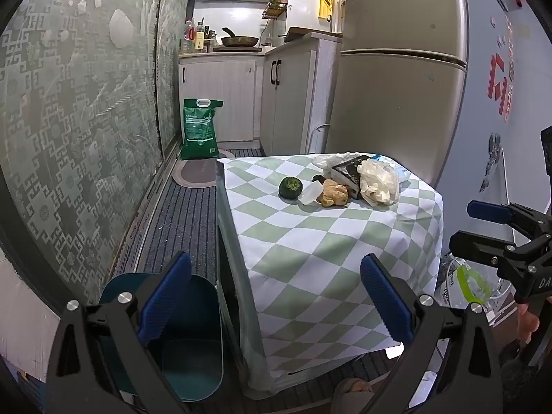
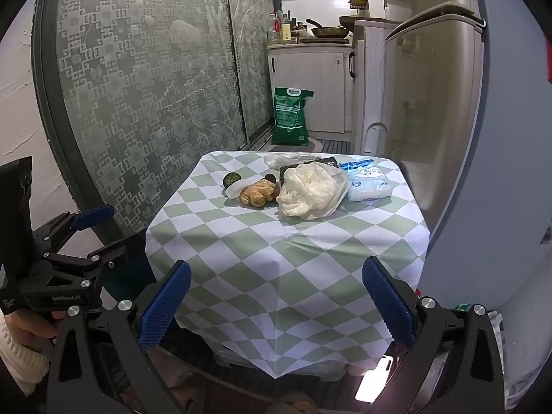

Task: Collect trash

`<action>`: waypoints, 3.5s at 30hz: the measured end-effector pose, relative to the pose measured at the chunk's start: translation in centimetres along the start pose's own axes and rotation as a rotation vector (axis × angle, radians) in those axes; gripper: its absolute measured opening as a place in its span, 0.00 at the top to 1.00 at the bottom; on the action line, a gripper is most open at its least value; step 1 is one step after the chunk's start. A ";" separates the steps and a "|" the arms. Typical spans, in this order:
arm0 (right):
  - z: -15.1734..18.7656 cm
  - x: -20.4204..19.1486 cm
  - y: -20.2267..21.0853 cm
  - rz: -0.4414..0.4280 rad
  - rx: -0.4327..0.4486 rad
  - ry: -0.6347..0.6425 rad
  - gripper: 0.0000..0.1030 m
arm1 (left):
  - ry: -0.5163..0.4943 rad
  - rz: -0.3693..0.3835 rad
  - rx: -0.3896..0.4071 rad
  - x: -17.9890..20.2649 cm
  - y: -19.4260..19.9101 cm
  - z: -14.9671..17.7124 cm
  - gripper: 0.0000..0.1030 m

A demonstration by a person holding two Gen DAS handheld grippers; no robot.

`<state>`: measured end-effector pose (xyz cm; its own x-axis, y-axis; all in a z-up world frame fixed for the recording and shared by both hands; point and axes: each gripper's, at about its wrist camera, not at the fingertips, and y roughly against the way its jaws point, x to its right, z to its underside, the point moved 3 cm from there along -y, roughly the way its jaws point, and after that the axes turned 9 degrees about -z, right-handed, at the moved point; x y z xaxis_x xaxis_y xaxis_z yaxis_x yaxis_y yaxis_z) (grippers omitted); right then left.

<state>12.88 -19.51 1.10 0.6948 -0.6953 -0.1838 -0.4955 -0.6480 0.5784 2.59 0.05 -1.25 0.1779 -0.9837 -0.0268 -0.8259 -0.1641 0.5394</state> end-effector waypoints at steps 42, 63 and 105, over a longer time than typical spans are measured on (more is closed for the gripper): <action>0.1 0.4 0.1 0.011 0.001 -0.006 0.03 | 0.011 0.000 0.002 -0.1 0.1 -0.1 0.03; 0.2 0.6 0.2 0.002 0.004 -0.019 0.03 | 0.012 0.002 0.002 -0.1 0.2 -0.1 0.03; -2.7 4.4 -3.1 -0.069 -0.118 -0.064 0.53 | -0.372 0.193 -0.060 4.3 -7.0 -4.7 0.70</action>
<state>18.85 -19.71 0.69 0.6887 -0.6711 -0.2745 -0.3801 -0.6565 0.6516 11.67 -2.64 -1.18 -0.1910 -0.9574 -0.2165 -0.7903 0.0192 0.6124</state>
